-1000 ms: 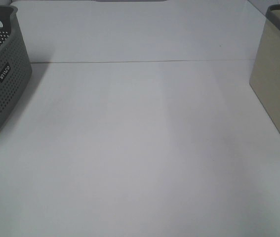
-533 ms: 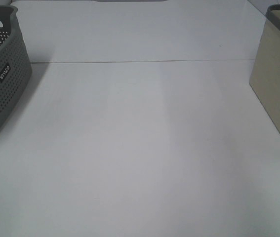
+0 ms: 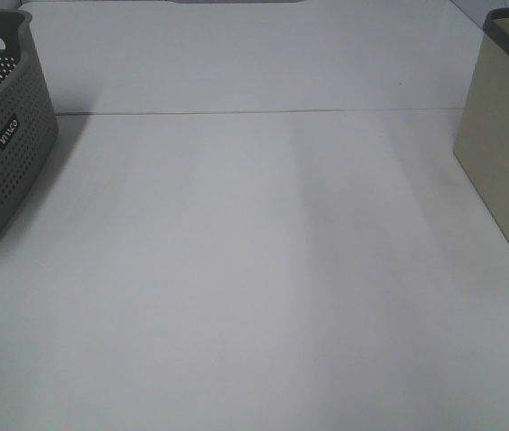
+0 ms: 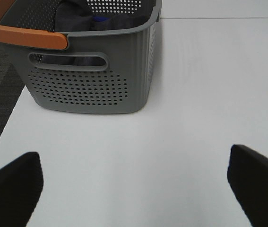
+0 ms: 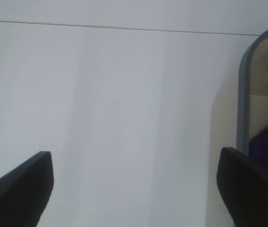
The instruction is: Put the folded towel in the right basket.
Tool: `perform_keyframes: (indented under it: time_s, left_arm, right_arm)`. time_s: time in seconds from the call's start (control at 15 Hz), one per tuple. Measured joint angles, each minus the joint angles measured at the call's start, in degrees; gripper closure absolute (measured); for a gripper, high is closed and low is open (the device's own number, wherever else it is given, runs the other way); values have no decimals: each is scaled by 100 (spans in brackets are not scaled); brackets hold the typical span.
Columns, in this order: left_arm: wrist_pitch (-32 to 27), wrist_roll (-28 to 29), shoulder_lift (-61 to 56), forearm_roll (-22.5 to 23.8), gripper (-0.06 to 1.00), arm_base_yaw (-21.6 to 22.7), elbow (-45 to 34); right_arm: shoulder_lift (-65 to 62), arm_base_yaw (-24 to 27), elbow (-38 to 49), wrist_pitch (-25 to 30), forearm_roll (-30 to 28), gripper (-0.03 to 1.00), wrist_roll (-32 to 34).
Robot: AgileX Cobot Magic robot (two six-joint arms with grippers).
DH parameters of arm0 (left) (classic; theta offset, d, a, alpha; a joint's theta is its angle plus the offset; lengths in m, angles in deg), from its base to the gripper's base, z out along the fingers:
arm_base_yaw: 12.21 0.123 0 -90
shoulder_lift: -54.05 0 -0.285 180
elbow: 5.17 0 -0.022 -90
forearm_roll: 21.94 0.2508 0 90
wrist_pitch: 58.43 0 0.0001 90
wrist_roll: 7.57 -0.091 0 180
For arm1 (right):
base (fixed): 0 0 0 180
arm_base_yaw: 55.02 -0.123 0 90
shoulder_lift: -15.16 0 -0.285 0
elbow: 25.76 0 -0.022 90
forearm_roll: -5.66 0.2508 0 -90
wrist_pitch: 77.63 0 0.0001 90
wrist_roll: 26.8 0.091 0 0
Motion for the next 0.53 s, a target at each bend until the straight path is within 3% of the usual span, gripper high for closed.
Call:
perform_keyframes:
  time_s: [0.2, 0.53]
  left_arm:
    - [0, 0, 0, 0, -5, 0, 0]
    - [0, 0, 0, 0, -5, 0, 0]
  right_arm:
    - [-275, -23, 229, -6, -34, 6, 195]
    - [-3375, -23, 3358, -229, 11, 6, 304]
